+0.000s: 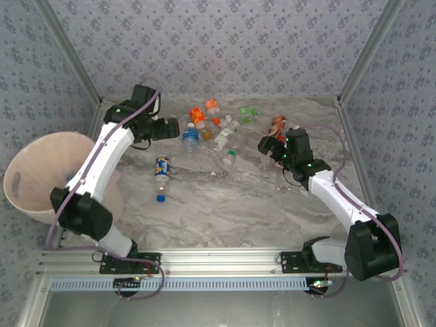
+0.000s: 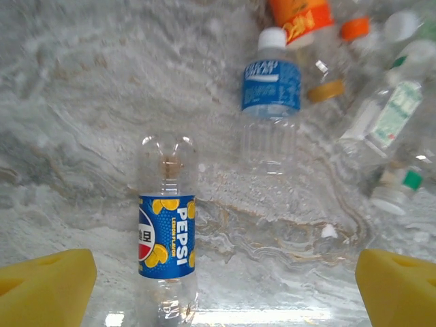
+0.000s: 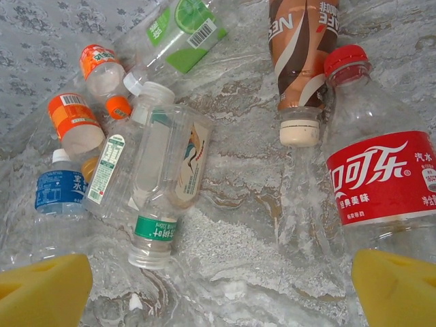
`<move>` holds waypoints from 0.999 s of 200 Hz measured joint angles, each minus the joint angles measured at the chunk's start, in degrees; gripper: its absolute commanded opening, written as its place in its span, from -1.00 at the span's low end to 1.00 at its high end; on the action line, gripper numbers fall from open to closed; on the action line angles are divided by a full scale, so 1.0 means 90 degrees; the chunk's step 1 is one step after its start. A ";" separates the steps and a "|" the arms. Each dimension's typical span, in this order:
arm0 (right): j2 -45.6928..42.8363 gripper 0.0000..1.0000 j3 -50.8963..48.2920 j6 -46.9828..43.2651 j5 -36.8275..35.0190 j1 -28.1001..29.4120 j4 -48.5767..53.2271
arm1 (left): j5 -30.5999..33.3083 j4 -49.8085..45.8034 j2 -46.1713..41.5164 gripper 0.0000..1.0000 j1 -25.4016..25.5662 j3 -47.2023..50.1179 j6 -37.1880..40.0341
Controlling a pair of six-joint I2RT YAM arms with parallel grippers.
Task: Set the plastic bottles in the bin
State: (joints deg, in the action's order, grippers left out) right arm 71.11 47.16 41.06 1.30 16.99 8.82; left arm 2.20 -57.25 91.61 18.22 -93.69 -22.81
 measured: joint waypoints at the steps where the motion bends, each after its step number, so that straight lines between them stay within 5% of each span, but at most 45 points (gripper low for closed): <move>1: 0.0002 1.00 0.0000 -0.0002 0.0002 0.0000 0.0000 | -0.0010 -0.0002 0.0039 0.96 -0.0005 0.0000 -0.0002; 122: 0.0124 1.00 0.0114 -0.0024 0.0034 0.0000 0.0136 | 0.0131 -0.0027 0.2215 0.95 -0.0304 0.0153 0.0172; 200: 0.0124 1.00 0.0124 -0.0027 0.0032 0.0000 0.0277 | 0.0508 0.0809 0.3067 0.75 -0.0379 0.0253 0.0415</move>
State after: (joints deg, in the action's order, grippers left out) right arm 72.23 48.27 40.82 1.58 16.99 11.31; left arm 6.76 -49.98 119.22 14.81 -91.42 -19.07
